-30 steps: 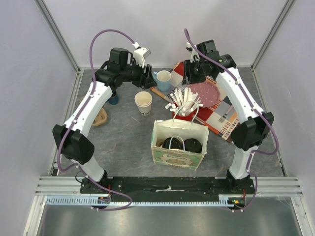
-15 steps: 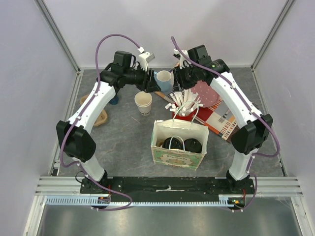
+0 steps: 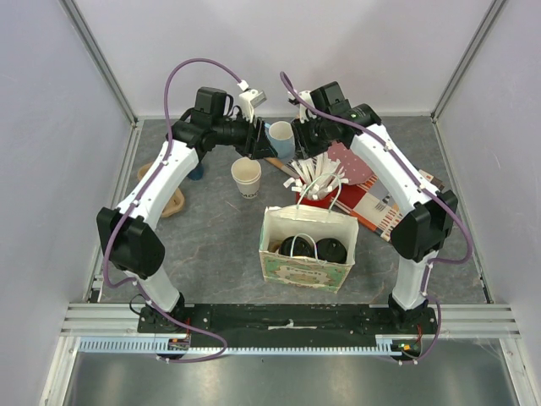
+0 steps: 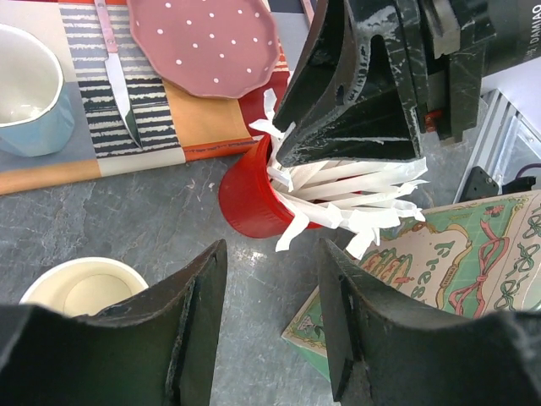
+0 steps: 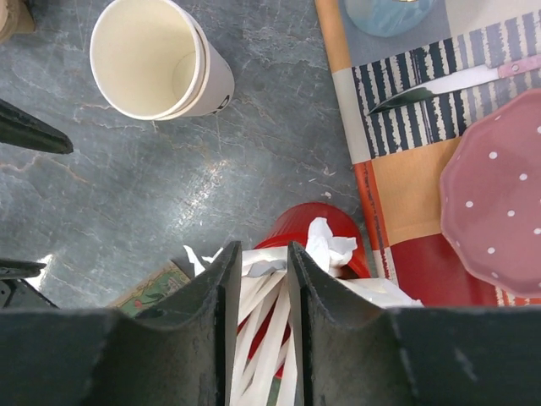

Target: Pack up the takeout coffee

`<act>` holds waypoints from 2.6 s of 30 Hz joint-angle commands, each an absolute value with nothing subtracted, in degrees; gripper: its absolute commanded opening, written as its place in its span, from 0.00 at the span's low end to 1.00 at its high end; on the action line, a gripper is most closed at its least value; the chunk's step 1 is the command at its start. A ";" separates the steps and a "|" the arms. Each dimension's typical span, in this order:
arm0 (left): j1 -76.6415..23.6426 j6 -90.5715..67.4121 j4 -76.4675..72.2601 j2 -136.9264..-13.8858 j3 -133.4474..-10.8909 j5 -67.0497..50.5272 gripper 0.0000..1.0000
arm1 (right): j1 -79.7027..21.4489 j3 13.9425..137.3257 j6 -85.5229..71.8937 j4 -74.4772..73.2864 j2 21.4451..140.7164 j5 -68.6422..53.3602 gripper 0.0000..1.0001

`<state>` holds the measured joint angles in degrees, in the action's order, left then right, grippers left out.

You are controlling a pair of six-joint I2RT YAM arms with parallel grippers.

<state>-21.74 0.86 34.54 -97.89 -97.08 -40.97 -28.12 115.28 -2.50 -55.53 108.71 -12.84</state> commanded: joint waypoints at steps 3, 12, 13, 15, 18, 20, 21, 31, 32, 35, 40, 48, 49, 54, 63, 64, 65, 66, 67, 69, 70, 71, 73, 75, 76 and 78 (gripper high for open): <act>-21.88 -0.09 32.70 -98.09 -97.47 -43.94 0.53 | -28.13 117.78 -0.88 -53.52 108.90 -11.51 0.21; -21.88 -0.09 32.70 -98.44 -97.73 -45.09 0.53 | -28.21 119.18 1.49 -56.60 106.70 -11.42 0.00; -21.88 -0.09 32.70 -98.35 -97.73 -45.26 0.53 | -28.13 119.61 1.49 -57.04 106.44 -11.34 0.00; -21.88 1.48 32.70 -98.26 -97.65 -45.44 0.53 | -28.13 121.55 1.41 -58.09 105.39 -10.81 0.00; -21.88 2.37 32.87 -98.26 -97.56 -45.70 0.53 | -28.04 124.01 0.53 -58.45 103.54 -10.20 0.00; -21.88 2.81 32.96 -98.26 -97.65 -45.79 0.53 | -28.04 125.32 0.18 -58.62 102.14 -10.63 0.00; -21.97 2.99 32.96 -98.44 -97.56 -45.70 0.53 | -28.04 125.59 -1.39 -58.62 101.52 -10.63 0.00; -24.08 6.33 33.66 -100.72 -97.47 -45.09 0.55 | -26.02 130.69 -11.66 -56.44 92.56 -7.91 0.00; -24.52 5.63 33.40 -101.07 -97.64 -45.00 0.55 | -25.58 130.78 -12.91 -55.56 91.68 -7.48 0.00; -24.70 2.65 31.65 -102.13 -98.00 -44.65 0.56 | -24.53 129.03 -18.70 -51.08 87.37 -5.54 0.00; -25.14 2.28 30.85 -103.45 -99.40 -43.86 0.57 | -23.64 122.45 -27.58 -43.43 78.42 -6.23 0.00; -27.77 2.72 30.76 -104.59 -99.32 -43.95 0.57 | -23.47 110.40 -43.40 -37.70 68.21 -24.33 0.00; -28.03 2.72 30.33 -104.59 -99.23 -43.77 0.57 | -23.47 107.95 -44.20 -37.97 66.20 -25.13 0.00; -28.92 1.93 28.57 -105.20 -99.31 -43.42 0.57 | -23.47 99.35 -42.89 -43.58 58.38 -21.44 0.00; -29.71 3.07 29.44 -104.68 -98.44 -42.02 0.54 | -23.47 85.70 -39.03 -50.10 50.80 -18.37 0.00; -29.71 3.42 29.36 -104.68 -98.18 -41.75 0.54 | -23.38 85.26 -38.68 -50.27 50.89 -17.76 0.00; -29.71 3.51 29.44 -104.68 -97.74 -41.31 0.53 | -23.47 84.82 -38.58 -50.01 50.80 -17.14 0.00; -29.71 3.69 29.44 -104.76 -97.65 -41.13 0.53 | -23.47 83.86 -38.50 -49.49 50.54 -16.70 0.00; -29.79 4.04 29.36 -105.03 -97.56 -40.87 0.53 | -23.47 83.41 -38.32 -49.22 50.36 -16.00 0.00; -29.97 4.66 29.27 -105.29 -97.82 -40.61 0.51 | -23.47 82.10 -37.44 -49.04 49.84 -15.56 0.00; -30.14 5.35 29.35 -105.47 -97.82 -40.43 0.51 | -23.47 81.48 -37.18 -49.13 49.57 -15.47 0.00; -30.23 5.71 29.27 -105.73 -97.82 -39.73 0.50 | -23.55 80.87 -36.83 -49.22 49.22 -15.56 0.03; -30.23 5.80 29.27 -106.08 -97.73 -39.29 0.48 | -23.47 79.89 -36.30 -50.61 48.60 -16.34 0.39; -30.23 5.71 29.35 -106.17 -97.82 -39.37 0.47 | -23.47 80.94 -34.81 -52.29 49.22 -16.35 0.59; -30.23 5.63 29.27 -106.26 -97.82 -39.37 0.46 | -23.47 81.64 -34.20 -53.08 49.48 -16.09 0.62; -30.23 5.28 29.27 -106.35 -97.82 -39.55 0.44 | -23.47 83.67 -32.88 -54.58 50.18 -14.42 0.66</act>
<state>-30.00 3.84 30.96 -105.84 -97.12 -40.29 -23.62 80.38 -36.12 -52.51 49.78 -16.47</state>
